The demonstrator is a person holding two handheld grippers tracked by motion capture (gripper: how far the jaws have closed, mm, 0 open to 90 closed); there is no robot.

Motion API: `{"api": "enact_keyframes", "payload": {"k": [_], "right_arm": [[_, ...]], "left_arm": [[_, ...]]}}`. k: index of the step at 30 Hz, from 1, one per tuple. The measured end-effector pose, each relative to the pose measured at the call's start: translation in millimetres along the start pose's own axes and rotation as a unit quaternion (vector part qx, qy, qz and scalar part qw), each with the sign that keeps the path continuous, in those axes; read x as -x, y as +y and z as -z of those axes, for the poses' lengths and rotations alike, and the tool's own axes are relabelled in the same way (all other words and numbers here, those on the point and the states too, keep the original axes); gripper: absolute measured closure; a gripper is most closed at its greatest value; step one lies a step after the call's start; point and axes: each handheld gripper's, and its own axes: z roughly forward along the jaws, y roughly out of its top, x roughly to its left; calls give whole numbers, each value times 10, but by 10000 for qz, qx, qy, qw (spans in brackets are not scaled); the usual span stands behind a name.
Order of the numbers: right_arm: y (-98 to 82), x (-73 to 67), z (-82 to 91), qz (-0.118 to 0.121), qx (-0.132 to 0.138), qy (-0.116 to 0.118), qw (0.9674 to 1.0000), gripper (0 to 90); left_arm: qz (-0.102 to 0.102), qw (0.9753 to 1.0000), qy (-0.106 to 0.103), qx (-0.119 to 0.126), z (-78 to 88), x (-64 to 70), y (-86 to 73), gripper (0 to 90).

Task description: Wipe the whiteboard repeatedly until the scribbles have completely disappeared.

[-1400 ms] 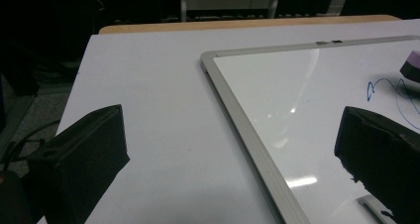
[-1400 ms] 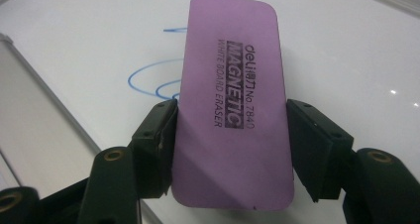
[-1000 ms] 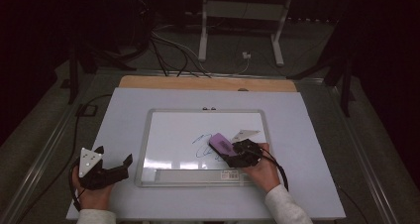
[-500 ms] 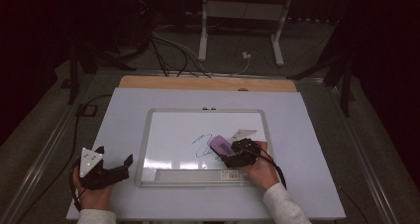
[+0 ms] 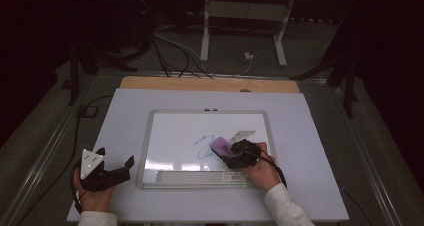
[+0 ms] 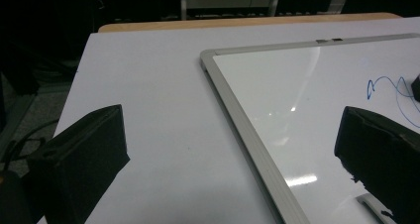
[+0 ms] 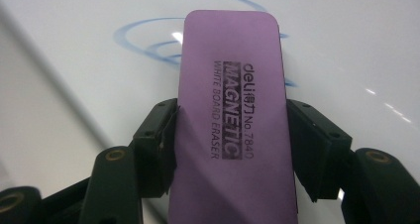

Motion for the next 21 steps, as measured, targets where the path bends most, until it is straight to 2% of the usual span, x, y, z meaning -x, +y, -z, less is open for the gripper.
{"api": "enact_keyframes", "payload": {"k": [3, 4, 6, 7, 12, 13, 14, 15, 16, 19, 21], "right_arm": [[-28, 170, -3, -534, 23, -291, 9981, 411], [-28, 170, -3, -534, 23, -291, 9981, 411], [-41, 228, 0, -734, 49, -387, 9965, 411], [-39, 213, -3, -733, 48, -428, 9964, 411], [41, -58, -66, -464, 143, -190, 9986, 411], [41, -58, -66, -464, 143, -190, 9986, 411], [78, -165, -92, -381, 174, -55, 9991, 411], [78, -165, -92, -381, 174, -55, 9991, 411], [110, -269, -116, -283, 201, -3, 9994, 411], [134, -323, -131, -221, 198, 27, 9996, 410], [135, -280, -136, -266, 229, 112, 9993, 411]], "left_arm": [[7, 10000, 12, -7, -1, -9, -5, 8], [9, 10000, 7, -9, -2, -8, -5, 8], [2, 10000, 1, -13, -8, -4, -5, 8], [-3, 10000, -6, -26, -13, -1, -5, 8], [-40, 10000, -23, -33, -24, 23, 1, 8], [-46, 10000, -19, -34, -23, 25, 2, 8], [-41, 10000, -21, -29, -22, 25, 1, 8], [-33, 10000, -23, -29, -23, 22, 0, 8], [-30, 10000, -22, -35, -22, 19, -1, 8], [-15, 10000, -12, -24, -16, 9, -3, 8], [-7, 10000, -6, -7, -9, 3, -2, 8]]}}
